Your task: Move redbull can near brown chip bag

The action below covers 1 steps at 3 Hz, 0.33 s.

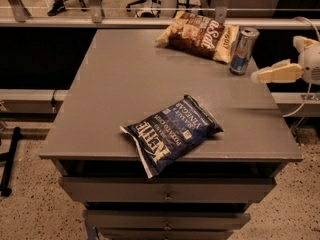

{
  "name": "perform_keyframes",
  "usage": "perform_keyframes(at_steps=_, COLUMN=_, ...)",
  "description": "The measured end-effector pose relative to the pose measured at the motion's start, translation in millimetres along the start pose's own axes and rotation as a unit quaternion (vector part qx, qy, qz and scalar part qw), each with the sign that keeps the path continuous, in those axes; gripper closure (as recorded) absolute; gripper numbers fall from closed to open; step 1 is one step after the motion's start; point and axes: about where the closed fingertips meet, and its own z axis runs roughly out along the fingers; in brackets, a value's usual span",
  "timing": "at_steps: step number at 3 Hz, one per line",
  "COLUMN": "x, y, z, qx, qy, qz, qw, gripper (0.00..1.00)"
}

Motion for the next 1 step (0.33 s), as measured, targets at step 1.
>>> perform_keyframes(at_steps=1, x=3.4, y=-1.6, z=-6.1, qx=0.003, qy=0.002, qz=0.001, qw=1.0, gripper=0.0)
